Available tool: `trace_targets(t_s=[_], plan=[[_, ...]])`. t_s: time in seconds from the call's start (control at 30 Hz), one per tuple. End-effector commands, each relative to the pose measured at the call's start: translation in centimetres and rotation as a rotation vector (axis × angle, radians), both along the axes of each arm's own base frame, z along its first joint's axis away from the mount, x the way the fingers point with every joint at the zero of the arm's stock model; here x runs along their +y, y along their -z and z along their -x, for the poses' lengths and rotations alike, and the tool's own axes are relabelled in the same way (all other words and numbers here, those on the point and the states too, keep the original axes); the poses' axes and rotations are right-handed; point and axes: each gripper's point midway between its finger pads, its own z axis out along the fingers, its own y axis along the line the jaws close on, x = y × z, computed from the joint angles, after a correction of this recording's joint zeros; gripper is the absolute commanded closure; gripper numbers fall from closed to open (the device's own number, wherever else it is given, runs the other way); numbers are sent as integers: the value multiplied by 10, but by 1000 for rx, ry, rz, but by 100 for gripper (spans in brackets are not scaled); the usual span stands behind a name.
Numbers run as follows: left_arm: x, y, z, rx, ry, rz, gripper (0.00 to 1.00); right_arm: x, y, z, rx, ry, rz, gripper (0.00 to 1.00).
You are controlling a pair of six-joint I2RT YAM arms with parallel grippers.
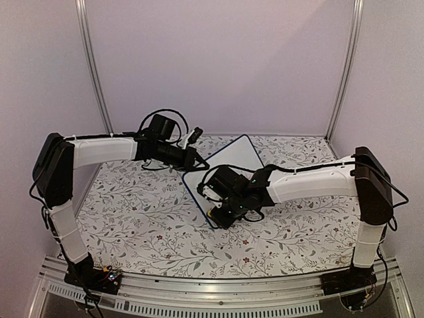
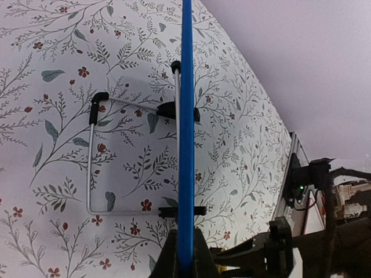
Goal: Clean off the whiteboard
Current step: Erase the whiteboard at the center of the board.
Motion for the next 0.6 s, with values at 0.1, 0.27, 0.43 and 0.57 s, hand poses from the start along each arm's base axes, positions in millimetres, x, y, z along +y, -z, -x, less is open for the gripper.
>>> trace_targets(t_s=[0.1, 0.27, 0.43, 0.57], plan=[[-3, 2, 13, -16, 28, -40, 100, -11, 8, 1, 9, 35, 27, 87], [-3, 3, 13, -13, 27, -42, 100, 4, -9, -9, -29, 34, -20, 87], [-3, 3, 13, -14, 30, -40, 100, 18, -22, -20, -73, 26, -43, 87], [-3, 1, 13, -16, 30, -39, 100, 25, -29, -29, -108, 28, -46, 86]])
